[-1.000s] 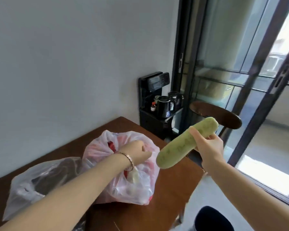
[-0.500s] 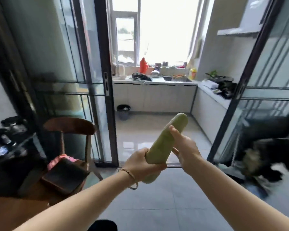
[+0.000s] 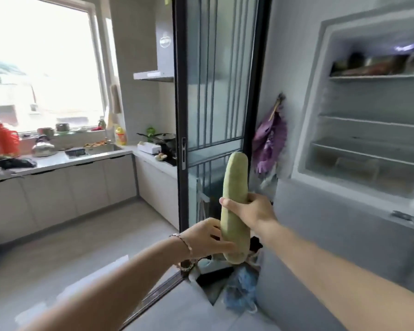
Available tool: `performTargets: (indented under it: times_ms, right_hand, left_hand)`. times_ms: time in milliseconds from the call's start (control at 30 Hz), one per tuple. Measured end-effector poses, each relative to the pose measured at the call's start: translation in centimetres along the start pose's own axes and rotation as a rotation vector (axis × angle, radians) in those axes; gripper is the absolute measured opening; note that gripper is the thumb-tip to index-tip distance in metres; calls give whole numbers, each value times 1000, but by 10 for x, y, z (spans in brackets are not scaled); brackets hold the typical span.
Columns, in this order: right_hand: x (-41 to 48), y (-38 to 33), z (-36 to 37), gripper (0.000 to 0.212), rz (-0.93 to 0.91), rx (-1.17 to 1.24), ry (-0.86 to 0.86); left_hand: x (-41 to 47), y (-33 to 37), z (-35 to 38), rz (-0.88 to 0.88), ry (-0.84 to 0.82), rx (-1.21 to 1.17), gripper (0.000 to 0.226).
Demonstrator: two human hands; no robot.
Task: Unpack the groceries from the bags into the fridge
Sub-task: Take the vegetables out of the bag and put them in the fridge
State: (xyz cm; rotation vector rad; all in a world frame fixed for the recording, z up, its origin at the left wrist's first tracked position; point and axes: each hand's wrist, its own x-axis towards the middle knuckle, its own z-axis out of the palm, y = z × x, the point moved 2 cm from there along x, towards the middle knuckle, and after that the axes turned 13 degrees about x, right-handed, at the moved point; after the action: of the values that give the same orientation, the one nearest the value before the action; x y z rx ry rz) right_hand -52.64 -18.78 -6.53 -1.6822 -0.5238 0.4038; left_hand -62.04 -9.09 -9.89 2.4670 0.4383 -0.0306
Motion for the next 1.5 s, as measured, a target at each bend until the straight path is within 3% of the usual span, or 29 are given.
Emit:
performTargets:
  times_ms: [100, 167, 333, 700, 867, 1067, 1233, 1367, 1500]
  right_hand:
    - [66, -19, -51, 48, -64, -141, 126]
    - [103, -30, -88, 47, -90, -248, 227]
    - [175, -60, -179, 53, -142, -622, 399]
    - [335, -139, -359, 55, -263, -1376, 618]
    - [399, -172, -416, 60, -279, -1505, 767]
    - [461, -209, -471, 61, -285, -1478, 922]
    - [508, -249, -497, 75, -297, -1598, 922]
    - [551, -254, -508, 73, -290, -1784, 846]
    - [577, -249, -525, 69, -258, -1758, 768]
  left_hand:
    - [96, 20, -31, 71, -83, 336, 11]
    - [155, 44, -50, 120, -53, 494, 29]
    - [281, 130, -82, 239, 128, 631, 12]
    - [487, 302, -130, 424, 472, 386, 24]
    - [567, 356, -146, 533, 594, 273, 26]
    - [645, 410, -158, 714, 695, 230, 34]
    - [698, 453, -167, 854, 701, 173, 37]
    - [728, 469, -166, 799, 661, 204, 40]
    - [750, 468, -162, 749, 632, 126, 36]
